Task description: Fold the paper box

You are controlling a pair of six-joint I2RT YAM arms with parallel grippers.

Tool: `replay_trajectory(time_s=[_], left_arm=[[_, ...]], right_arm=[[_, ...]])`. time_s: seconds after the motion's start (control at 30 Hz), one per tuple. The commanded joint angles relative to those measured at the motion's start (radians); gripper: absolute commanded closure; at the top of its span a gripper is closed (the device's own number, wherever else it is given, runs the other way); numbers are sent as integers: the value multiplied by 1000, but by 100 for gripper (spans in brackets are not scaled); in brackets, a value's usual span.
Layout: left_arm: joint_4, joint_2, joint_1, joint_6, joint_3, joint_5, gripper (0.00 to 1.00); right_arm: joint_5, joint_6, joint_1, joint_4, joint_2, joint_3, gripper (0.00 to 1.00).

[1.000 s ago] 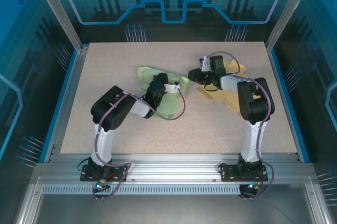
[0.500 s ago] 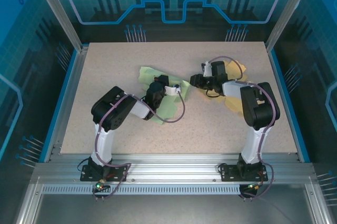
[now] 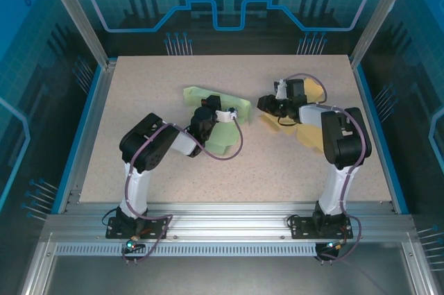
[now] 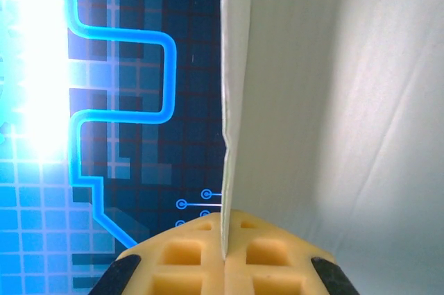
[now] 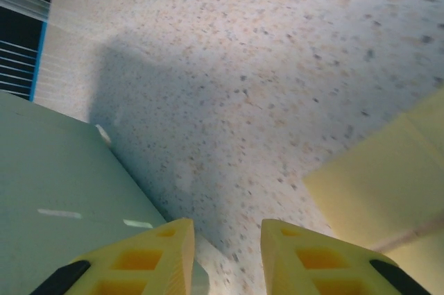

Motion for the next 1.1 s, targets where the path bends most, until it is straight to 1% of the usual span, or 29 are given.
replay_trajectory(time_s=[0.0,0.1,0.2,0.23,0.33,0.5,0.6,0.8,0.93,1.07], left_arm=[[47,13,7,-21,24,-4,100],[62,30,11,-13,29,-11,100],[61,38,16,-15,33,-17,100],[59,37,20,-20,33,-18,100],[50,37,28,-32,39,-22,100],[39,37,34,-40,32,-20,100],[39,32,36,-38,13,-8,100],[24,24,40,-55,-2,13,100],[-4,17,42,-64,-3,20,100],[-35,0,43,-75,-2,27,100]], right_arm=[[-97,-3,12,46,67,71,68],[-137,-3,29,80,95,97,67],[-154,-28,49,81,82,84,67],[-156,-40,58,112,70,72,68],[-154,-68,80,121,41,33,66],[-134,-59,96,166,25,-25,65],[-139,-38,104,213,26,-52,62],[-129,-55,134,236,30,-59,54],[-122,-70,147,236,30,-60,53],[-98,-75,150,248,3,-103,51]])
